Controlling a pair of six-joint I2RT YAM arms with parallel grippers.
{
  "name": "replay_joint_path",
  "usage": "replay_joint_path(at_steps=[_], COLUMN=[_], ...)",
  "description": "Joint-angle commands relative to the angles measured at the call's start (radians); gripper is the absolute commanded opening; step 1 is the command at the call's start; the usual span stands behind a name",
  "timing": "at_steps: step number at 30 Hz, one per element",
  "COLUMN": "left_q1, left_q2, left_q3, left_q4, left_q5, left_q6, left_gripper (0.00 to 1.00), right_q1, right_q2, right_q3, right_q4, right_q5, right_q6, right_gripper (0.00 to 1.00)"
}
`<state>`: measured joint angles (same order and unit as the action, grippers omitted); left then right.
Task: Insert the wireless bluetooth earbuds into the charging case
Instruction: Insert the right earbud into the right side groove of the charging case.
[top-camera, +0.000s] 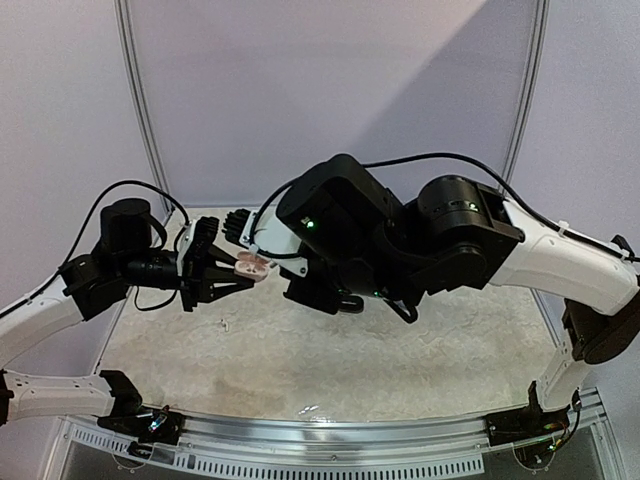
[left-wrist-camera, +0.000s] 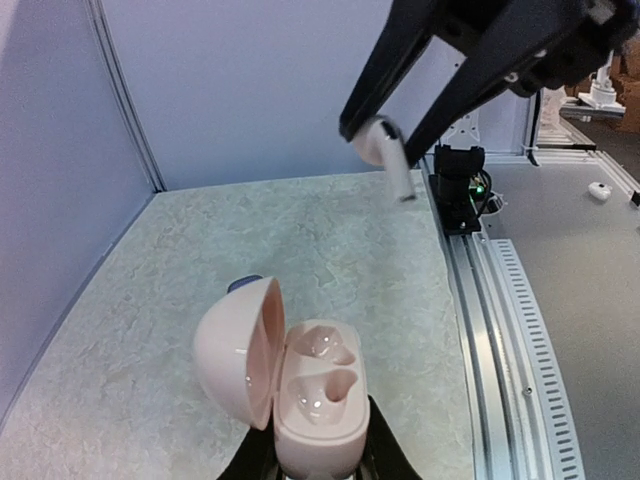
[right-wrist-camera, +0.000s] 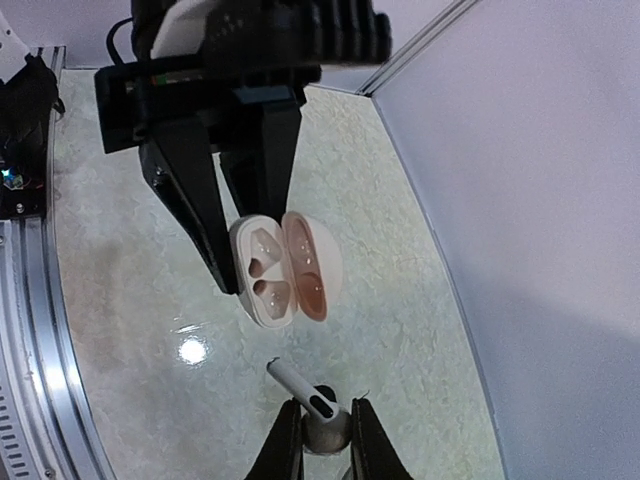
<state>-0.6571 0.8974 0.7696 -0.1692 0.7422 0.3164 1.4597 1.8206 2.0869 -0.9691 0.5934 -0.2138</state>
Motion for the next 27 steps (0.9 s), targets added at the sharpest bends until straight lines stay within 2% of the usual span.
replay_joint_path(at_steps=[1, 5, 15, 27], left_q1=[-0.033, -0.055, -0.065, -0.065], left_q2=[0.014, 0.02, 0.01, 0.012], left_q3=[0.043, 0.058, 0.037, 0.031], left_q4=[-0.077, -0.1, -0.047, -0.025], left_q5=[-0.025, -0.06, -0.005, 0.005], left_q6=[-0.013, 0.003, -0.016, -0.026], left_gripper=[0.0, 0.0, 0.0, 0.0], right_q1=[0.023, 0.026, 0.027, 0.025], right_q2=[0.004, 0.04, 0.095, 0.116], right_q3=[-0.006, 0.007, 0.032, 0.025], right_q4=[0.062, 0.074, 0.095, 0.086], right_q5=[0.058, 0.08, 0.077, 0.065], right_q6=[-0.168, -0.228, -0.337, -0.344], right_gripper=[0.0, 0.0, 0.0, 0.0])
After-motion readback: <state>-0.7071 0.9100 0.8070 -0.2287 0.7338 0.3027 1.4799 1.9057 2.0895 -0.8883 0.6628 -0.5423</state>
